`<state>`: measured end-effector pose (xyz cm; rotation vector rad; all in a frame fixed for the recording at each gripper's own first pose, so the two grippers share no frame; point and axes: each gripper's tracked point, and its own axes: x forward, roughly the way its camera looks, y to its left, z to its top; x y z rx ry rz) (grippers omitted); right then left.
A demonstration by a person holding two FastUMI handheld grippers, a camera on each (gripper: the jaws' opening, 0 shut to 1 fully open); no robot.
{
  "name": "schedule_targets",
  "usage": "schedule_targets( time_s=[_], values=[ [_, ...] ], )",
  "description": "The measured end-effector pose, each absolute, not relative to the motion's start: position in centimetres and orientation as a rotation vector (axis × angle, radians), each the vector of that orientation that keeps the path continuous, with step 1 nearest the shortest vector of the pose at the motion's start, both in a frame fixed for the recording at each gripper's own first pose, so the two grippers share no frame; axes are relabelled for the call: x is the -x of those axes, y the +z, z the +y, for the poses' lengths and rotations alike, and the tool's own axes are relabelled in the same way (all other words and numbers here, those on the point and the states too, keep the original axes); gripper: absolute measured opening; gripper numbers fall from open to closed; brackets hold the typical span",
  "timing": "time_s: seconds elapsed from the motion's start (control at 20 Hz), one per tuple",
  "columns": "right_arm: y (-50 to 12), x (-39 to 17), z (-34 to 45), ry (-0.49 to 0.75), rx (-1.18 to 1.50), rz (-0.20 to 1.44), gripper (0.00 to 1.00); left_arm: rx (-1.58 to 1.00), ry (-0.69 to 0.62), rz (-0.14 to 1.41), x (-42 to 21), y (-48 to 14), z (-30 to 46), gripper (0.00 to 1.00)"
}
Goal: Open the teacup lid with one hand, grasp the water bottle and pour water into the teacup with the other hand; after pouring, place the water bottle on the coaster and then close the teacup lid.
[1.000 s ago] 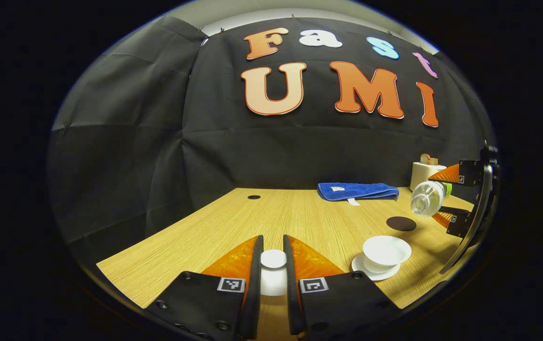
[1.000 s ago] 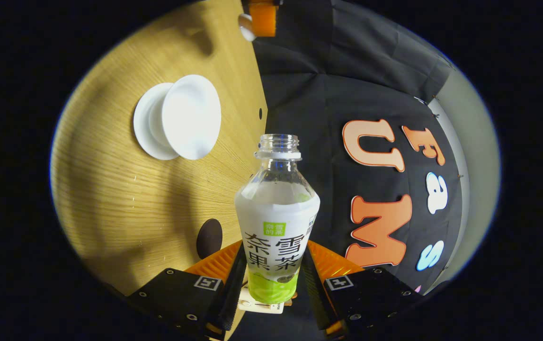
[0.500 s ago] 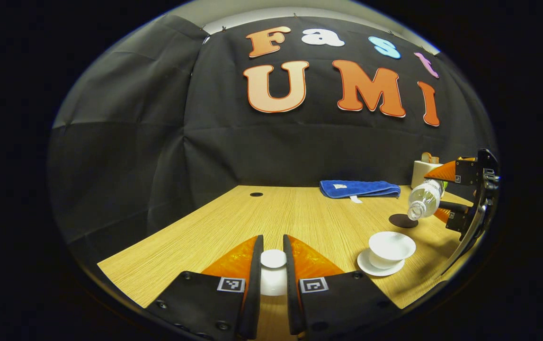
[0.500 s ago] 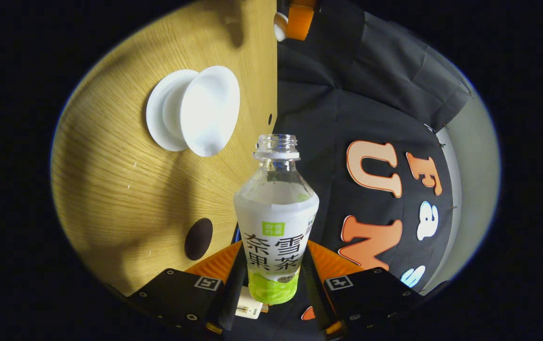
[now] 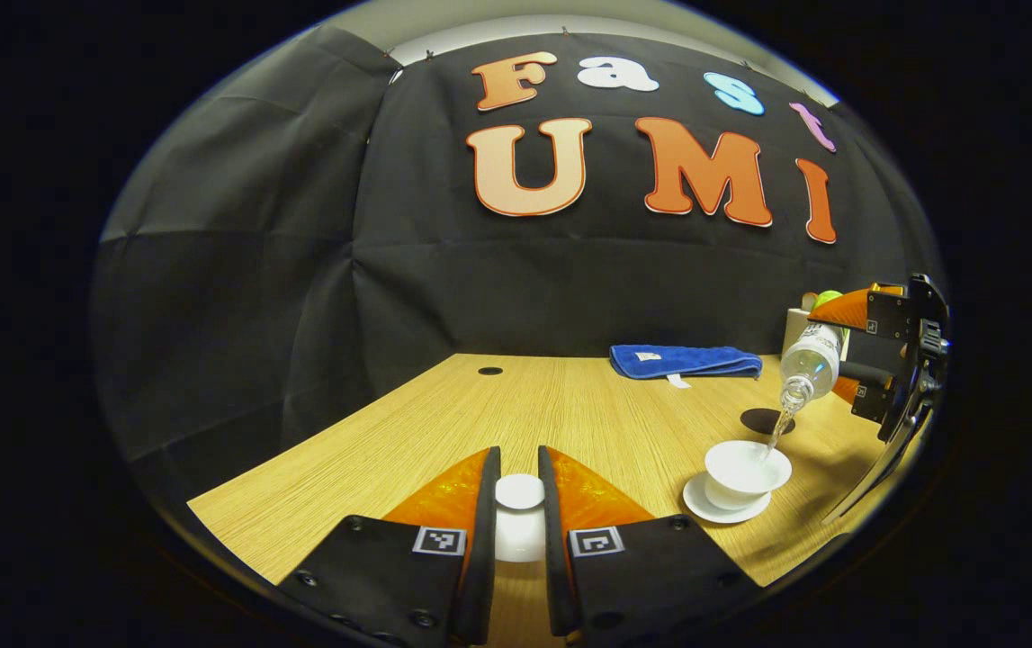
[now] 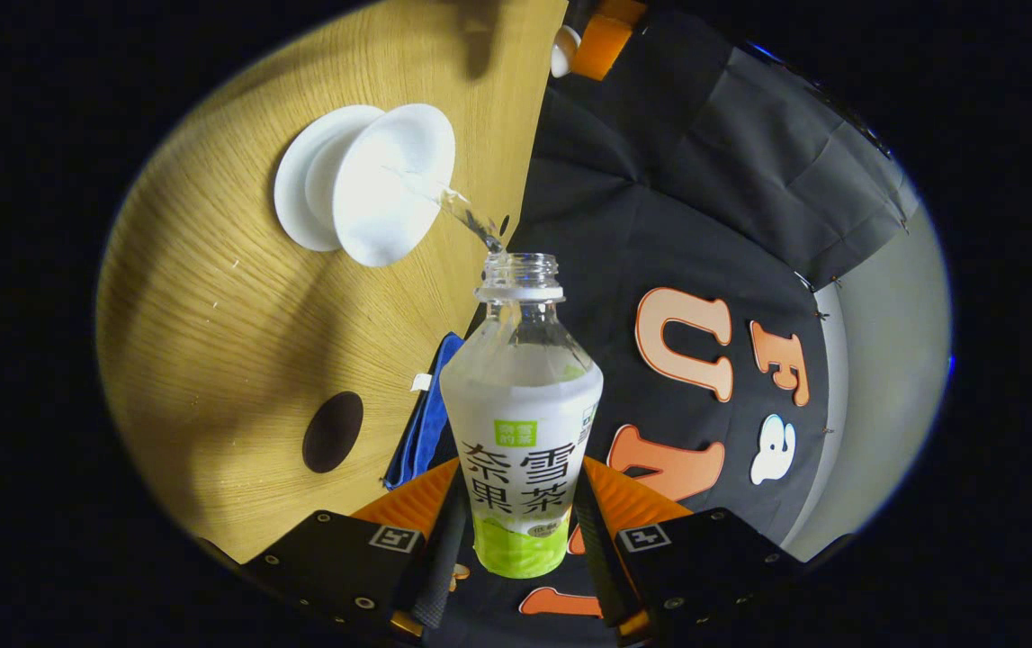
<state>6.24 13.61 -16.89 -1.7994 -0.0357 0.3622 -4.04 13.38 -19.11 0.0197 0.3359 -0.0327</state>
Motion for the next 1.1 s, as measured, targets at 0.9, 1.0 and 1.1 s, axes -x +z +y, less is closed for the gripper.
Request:
schedule_targets(
  time_s=[0.9,1.0,1.1],
  values=[
    [-10.3,-7.9,14.7,0.319,1.961,-0.236,0.65,-0.017,-0.035,0.321,4.1,-18.0,13.7,0.28],
    [-9.4,-8.1,15.1,0.313,1.978,-0.263,0.65,-0.021,-0.037,0.316,4.1,-17.8,13.7,0.28],
    [-8.7,-8.4,15.4,0.303,1.996,-0.295,0.65,-0.024,-0.039,0.312,4.3,-17.5,13.6,0.28]
  ],
)
